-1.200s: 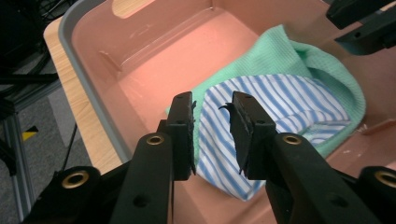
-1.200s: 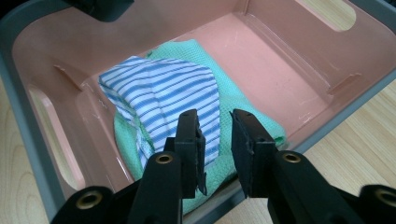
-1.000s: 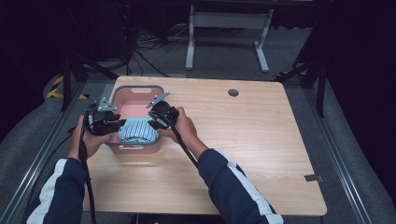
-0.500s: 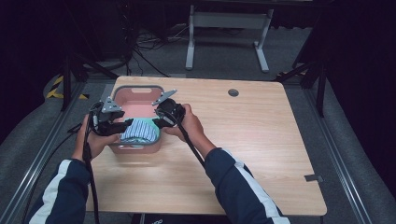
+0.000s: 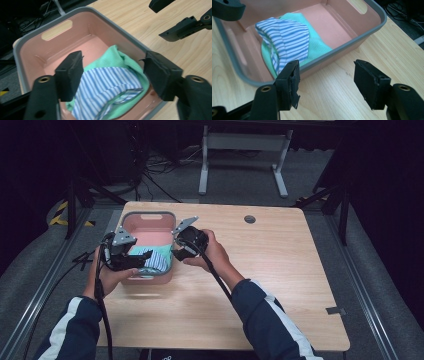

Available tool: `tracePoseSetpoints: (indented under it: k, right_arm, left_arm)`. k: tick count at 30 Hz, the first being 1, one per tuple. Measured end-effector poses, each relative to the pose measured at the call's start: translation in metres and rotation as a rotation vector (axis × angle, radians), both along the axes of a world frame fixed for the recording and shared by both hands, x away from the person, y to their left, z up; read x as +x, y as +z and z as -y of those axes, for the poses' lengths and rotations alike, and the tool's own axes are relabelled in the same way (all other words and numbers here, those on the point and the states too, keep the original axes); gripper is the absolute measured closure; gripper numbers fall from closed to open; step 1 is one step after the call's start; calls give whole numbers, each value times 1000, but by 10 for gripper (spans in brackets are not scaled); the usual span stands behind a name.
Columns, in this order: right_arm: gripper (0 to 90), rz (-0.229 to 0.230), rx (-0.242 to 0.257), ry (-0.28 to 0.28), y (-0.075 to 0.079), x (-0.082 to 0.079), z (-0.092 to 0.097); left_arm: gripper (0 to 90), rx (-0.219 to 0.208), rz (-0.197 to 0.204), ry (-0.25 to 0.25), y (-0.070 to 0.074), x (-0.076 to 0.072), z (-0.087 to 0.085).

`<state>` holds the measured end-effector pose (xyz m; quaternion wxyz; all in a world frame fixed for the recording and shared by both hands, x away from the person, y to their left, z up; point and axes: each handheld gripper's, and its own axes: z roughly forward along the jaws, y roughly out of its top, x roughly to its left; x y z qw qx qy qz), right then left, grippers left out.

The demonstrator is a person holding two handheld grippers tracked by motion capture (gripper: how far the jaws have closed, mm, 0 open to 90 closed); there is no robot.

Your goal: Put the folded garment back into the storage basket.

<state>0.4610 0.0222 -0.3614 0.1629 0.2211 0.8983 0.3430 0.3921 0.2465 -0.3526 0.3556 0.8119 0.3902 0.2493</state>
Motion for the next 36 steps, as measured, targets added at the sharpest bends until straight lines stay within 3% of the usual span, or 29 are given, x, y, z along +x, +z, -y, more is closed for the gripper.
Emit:
tracePoseSetpoints:
  k: [6, 10, 14, 24, 30, 36]
  right_arm:
    - [319, 22, -40, 11, 7, -8, 14]
    - [292, 16, -36, 9, 11, -13, 28]
    - [274, 30, -67, 7, 12, -18, 40]
    - [289, 32, -99, 6, 9, -33, 80]
    - [290, 38, -128, -8, 5, -40, 103]
    - [294, 39, -133, -22, 0, -48, 123]
  left_arm:
    - [175, -23, 26, -2, 4, -8, 13]
    - [166, 0, 32, -18, 5, -15, 26]
    - [166, 20, 38, -67, 6, -21, 38]
    - [176, 45, 20, -161, -9, -35, 73]
    - [172, 84, 25, -208, -22, -42, 96]
    - [176, 105, 20, -243, -34, -46, 108]
